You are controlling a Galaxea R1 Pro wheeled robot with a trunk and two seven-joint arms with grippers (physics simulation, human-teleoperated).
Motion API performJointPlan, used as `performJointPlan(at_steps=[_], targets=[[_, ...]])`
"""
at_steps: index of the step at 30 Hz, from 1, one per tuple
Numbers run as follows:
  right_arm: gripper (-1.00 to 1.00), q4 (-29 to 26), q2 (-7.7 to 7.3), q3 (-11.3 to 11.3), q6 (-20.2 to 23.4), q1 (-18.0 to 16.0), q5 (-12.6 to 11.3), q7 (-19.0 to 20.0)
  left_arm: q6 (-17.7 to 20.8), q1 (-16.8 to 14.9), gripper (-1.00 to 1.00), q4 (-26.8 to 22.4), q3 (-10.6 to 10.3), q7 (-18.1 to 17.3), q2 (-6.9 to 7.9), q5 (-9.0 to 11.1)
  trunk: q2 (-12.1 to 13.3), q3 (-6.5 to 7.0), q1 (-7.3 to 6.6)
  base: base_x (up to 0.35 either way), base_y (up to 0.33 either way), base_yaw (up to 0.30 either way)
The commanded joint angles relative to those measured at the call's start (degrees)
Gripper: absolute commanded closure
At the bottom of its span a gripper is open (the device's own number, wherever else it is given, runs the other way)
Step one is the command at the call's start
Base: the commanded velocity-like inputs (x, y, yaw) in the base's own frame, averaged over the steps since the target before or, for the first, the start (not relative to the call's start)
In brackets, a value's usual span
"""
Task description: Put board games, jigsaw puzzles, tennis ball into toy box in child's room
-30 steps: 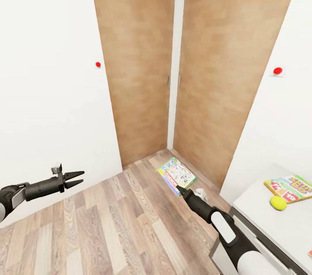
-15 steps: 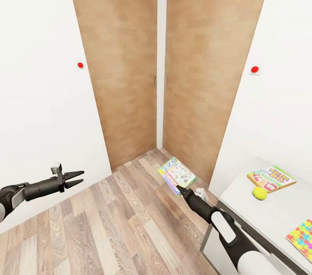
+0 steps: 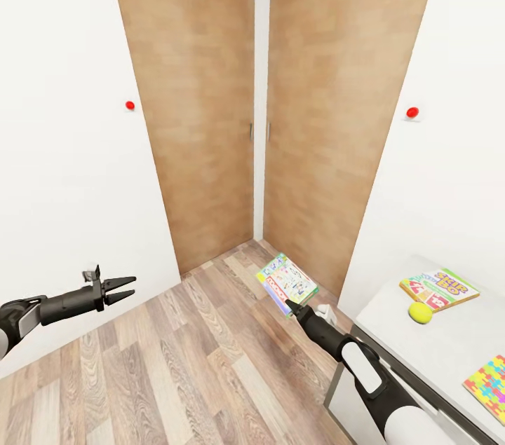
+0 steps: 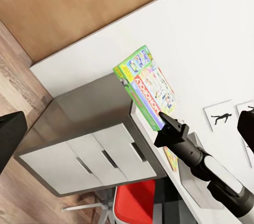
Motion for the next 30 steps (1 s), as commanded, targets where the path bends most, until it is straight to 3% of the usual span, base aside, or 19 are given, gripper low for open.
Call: performJointPlan(at_steps=[1,30], targets=[[1.00,0.0,-0.05,0.2,0.2,0.0,-0.5,0.0,0.6,-0.1,-1.00,0.0,0.4,-0.2,0.01,-0.4,-0.1,-0.13,0.04,0.000,0.000,0.000],[1.00,0.0,-0.05,0.3,0.2,0.0,-0.4,-0.1,0.6,-0.1,-1.00,0.0,0.4,0.0,-0.06,-0.4,-0.1,-0.13,0.04,0.000,0.000,0.000]])
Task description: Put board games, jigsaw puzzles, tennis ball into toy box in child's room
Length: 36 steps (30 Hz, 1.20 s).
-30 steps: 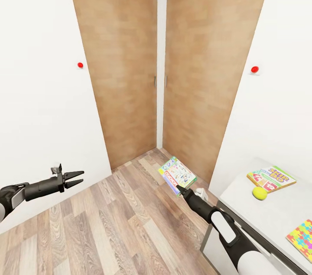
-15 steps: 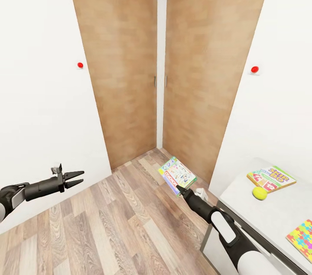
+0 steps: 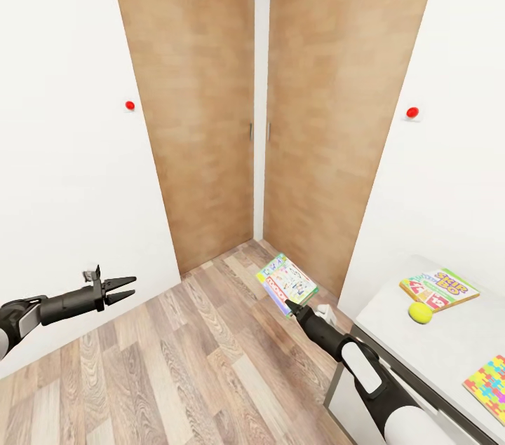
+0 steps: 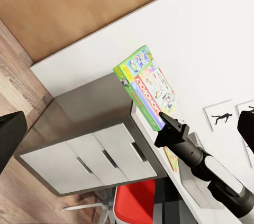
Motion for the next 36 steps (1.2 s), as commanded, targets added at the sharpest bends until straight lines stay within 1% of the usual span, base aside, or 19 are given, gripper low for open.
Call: performJointPlan(at_steps=[1,5,7,8,10,11,13,14,15,16,19,20,21,24,27,30,31,36], targets=[[1.00,0.0,-0.05,0.2,0.2,0.0,-0.5,0.0,0.6,-0.1,-1.00,0.0,0.4,-0.2,0.00,-0.4,-0.1,-0.13,0.04,0.000,0.000,0.000],[1.00,-0.1,0.07,0.2,0.2,0.0,-0.5,0.0,0.6,-0.1,-1.00,0.0,0.4,-0.1,0.01,-0.4,-0.1,-0.13,0.04,0.000,0.000,0.000],[1.00,-1.0,0.02,0.2,0.3,0.0,-0.5,-0.1,0.6,-0.1,-1.00,0.0,0.4,-0.1,0.02,-0.4,-0.1,-0.13,0.04,0.000,0.000,0.000],[1.00,-2.3,-0.02,0.2,0.5,0.0,-0.5,-0.2,0.6,-0.1,-1.00,0.0,0.4,-0.1,0.01,-0.4,-0.1,-0.13,0.04,0.000,0.000,0.000],[1.00,-7.5,-0.11,0.2,1.7,-0.1,-0.6,-0.4,0.6,-0.1,-1.00,0.0,0.4,-0.1,0.02,-0.4,-0.1,-0.13,0.04,0.000,0.000,0.000],[1.00,-9.2,-0.13,0.2,2.3,-0.2,-0.6,-0.5,0.6,-0.1,-1.00,0.0,0.4,-0.1,0.01,-0.4,-0.1,-0.13,0.04,0.000,0.000,0.000],[1.00,-17.1,-0.21,0.1,6.6,0.3,-0.5,-1.0,0.6,-0.1,-1.00,0.0,0.4,-0.1,0.00,-0.4,-0.1,-0.13,0.04,0.000,0.000,0.000],[1.00,-21.2,-0.25,-0.1,9.3,1.2,-0.6,-1.5,0.6,-0.1,-1.00,0.0,0.4,-0.1,0.00,-0.4,-0.1,-0.13,0.04,0.000,0.000,0.000],[1.00,-23.2,-0.26,-0.2,10.7,1.8,-0.6,-1.9,0.6,-0.1,-1.00,0.0,0.4,-0.1,0.00,-0.4,-0.1,-0.13,0.04,0.000,0.000,0.000],[1.00,-27.0,-0.28,-0.5,13.1,3.2,-0.6,-2.8,0.6,-0.1,-1.00,0.0,0.4,-0.1,0.00,-0.4,-0.1,-0.13,0.04,0.000,0.000,0.000],[1.00,-35.8,-0.31,-2.8,18.1,6.7,-0.9,-6.8,0.6,-0.1,-1.00,0.0,0.4,-0.3,0.00,-0.4,-0.1,-0.13,0.04,0.000,0.000,0.000],[1.00,-36.9,-0.29,-3.2,18.7,7.1,-1.0,-7.3,0.6,-0.1,-1.00,0.0,0.4,-0.3,0.00,-0.4,-0.1,-0.13,0.04,0.000,0.000,0.000],[1.00,-39.2,-0.26,-4.2,20.3,7.8,-1.1,-8.3,0.5,-0.1,-1.00,0.0,0.4,-0.4,0.00,-0.4,-0.1,-0.13,0.04,0.000,0.000,0.000],[1.00,-41.0,-0.24,-5.0,21.9,8.3,-1.2,-8.9,0.5,-0.1,-1.00,0.0,0.4,-0.5,0.06,-0.3,-0.1,-0.13,0.04,0.000,0.000,0.000],[1.00,-41.6,-0.23,-5.2,22.5,8.5,-1.3,-8.9,0.6,-0.1,-1.00,0.0,0.3,-0.9,0.12,-0.2,-0.1,-0.13,0.04,0.000,0.000,0.000],[1.00,-41.9,-0.23,-5.4,22.7,8.6,-1.3,-8.9,0.7,-0.1,-1.00,-0.1,0.0,-4.0,0.20,-0.2,-0.1,-0.13,0.04,0.000,0.000,0.000],[1.00,-42.0,-0.23,-5.4,22.8,8.8,-1.3,-8.9,0.7,-0.1,-1.00,-0.1,0.0,-5.9,0.32,-0.2,-0.1,-0.13,0.04,0.000,0.000,0.000],[1.00,-42.1,-0.23,-5.6,22.8,9.2,-1.4,-8.8,0.8,-0.1,-1.00,-0.5,-0.2,-5.9,0.79,-0.3,-0.1,-0.13,0.04,0.000,0.000,-0.102]])
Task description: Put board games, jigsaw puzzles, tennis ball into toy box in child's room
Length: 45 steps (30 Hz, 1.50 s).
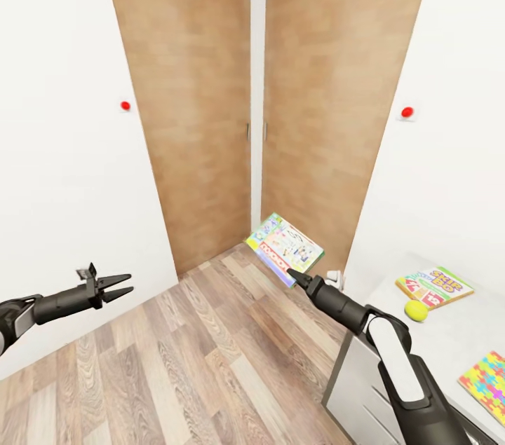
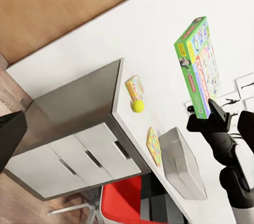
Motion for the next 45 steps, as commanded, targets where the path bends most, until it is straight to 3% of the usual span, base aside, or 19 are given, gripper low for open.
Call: performJointPlan(at_steps=[1,9,45], targets=[[1.00,0.0,0.02,-0.1,0.3,0.0,0.0,0.2,0.6,0.0,-1.00,0.0,0.3,-0.3,0.04,-0.4,-0.1,-0.13,0.04,0.000,0.000,-0.216],[1.00,0.5,0.02,-0.8,-0.1,0.1,0.1,2.1,0.6,0.0,-1.00,-0.2,0.2,-0.3,0.02,-0.5,-0.1,-0.13,0.04,-0.001,0.000,-0.264],[1.00,1.0,0.02,-1.1,-0.4,0.1,0.2,2.3,0.4,0.0,-1.00,-0.2,0.2,-0.3,-0.31,-0.5,-0.1,-0.13,0.04,-0.010,0.000,-0.278]])
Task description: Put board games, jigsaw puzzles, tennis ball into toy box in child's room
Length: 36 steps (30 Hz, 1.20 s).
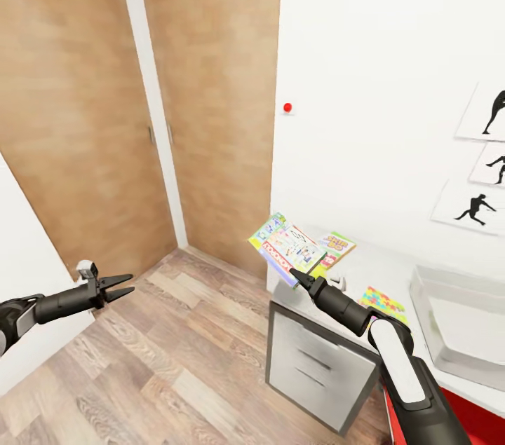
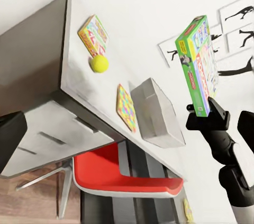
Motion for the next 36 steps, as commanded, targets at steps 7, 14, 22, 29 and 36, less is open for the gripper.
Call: performJointPlan(at_steps=[7,14,22,29,36], targets=[[1.00,0.0,0.02,-0.1,0.4,-0.1,-0.3,0.2,0.6,0.0,-1.00,0.0,0.3,-0.3,-0.09,-0.4,-0.1,-0.13,0.04,0.000,0.000,-0.278],[1.00,0.1,0.02,-0.1,0.3,-0.1,-0.3,0.1,0.6,0.0,-1.00,0.0,0.3,-0.3,-0.17,-0.5,-0.1,-0.13,0.04,0.000,0.000,-0.278],[1.00,0.1,0.02,-0.1,0.3,-0.1,-0.3,0.0,0.5,0.0,-1.00,0.0,0.3,-0.3,-0.18,-0.5,-0.1,-0.13,0.04,0.000,0.000,-0.278],[1.00,0.1,0.02,-0.1,0.3,-0.1,-0.3,-0.2,0.5,0.0,-1.00,0.0,0.4,-0.3,-0.18,-0.5,-0.1,-0.13,0.04,0.000,0.000,-0.278],[1.00,0.1,0.02,-0.1,0.3,-0.1,-0.3,-0.3,0.5,0.0,-1.00,0.0,0.4,-0.3,-0.20,-0.5,-0.1,-0.13,0.04,0.000,0.000,-0.278]])
